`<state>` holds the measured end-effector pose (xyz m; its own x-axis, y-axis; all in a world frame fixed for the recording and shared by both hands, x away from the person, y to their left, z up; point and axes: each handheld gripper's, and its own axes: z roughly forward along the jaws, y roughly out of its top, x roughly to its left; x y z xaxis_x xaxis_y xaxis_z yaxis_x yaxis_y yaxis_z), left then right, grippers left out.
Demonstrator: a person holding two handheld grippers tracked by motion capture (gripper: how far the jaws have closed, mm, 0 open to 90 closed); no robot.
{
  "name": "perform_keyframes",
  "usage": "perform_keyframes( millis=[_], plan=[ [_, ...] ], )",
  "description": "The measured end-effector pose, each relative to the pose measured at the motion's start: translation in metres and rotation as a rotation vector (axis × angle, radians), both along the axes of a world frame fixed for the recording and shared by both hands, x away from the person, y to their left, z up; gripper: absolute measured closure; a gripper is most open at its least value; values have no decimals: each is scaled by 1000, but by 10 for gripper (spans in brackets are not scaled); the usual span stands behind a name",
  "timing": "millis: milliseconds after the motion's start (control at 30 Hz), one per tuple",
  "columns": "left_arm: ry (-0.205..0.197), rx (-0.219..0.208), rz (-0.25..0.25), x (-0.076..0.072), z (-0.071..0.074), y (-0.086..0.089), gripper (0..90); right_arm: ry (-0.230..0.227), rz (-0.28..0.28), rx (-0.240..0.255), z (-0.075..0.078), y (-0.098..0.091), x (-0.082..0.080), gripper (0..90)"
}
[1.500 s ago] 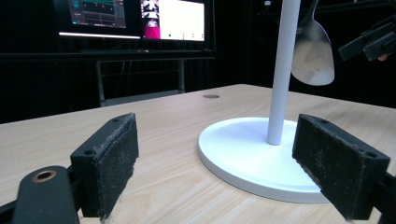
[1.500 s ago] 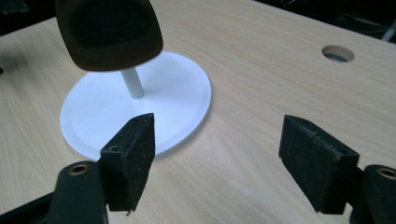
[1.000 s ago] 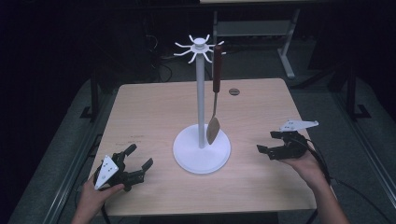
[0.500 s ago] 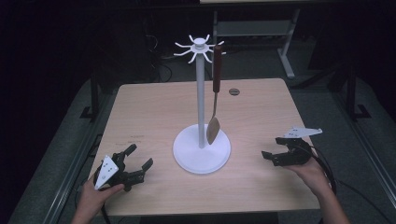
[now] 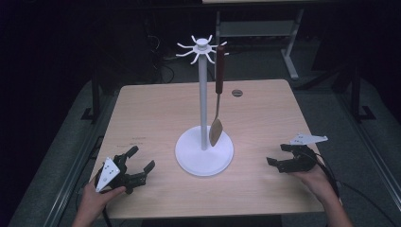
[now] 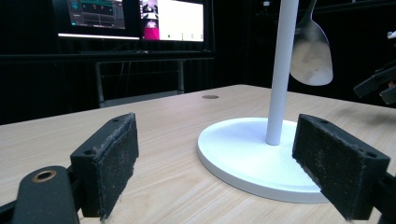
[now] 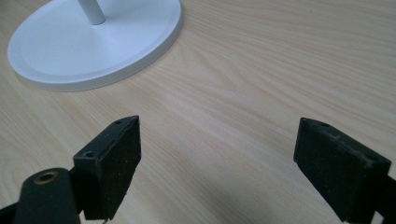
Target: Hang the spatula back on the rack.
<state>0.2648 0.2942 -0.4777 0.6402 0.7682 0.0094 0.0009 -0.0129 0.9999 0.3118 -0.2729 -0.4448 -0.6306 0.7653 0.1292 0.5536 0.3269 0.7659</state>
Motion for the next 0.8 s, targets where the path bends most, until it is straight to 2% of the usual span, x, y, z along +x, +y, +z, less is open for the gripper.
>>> perform_keyframes(
  millis=[167, 300, 800],
  plan=[
    [4, -2, 0, 0, 0, 0, 137, 4, -5, 6, -5, -2, 1, 143],
    [3, -3, 0, 0, 0, 0, 137, 14, -4, -8, -10, -4, 2, 144],
    [5, -3, 0, 0, 0, 0, 137, 19, -15, -2, -11, -6, 2, 143]
  ],
)
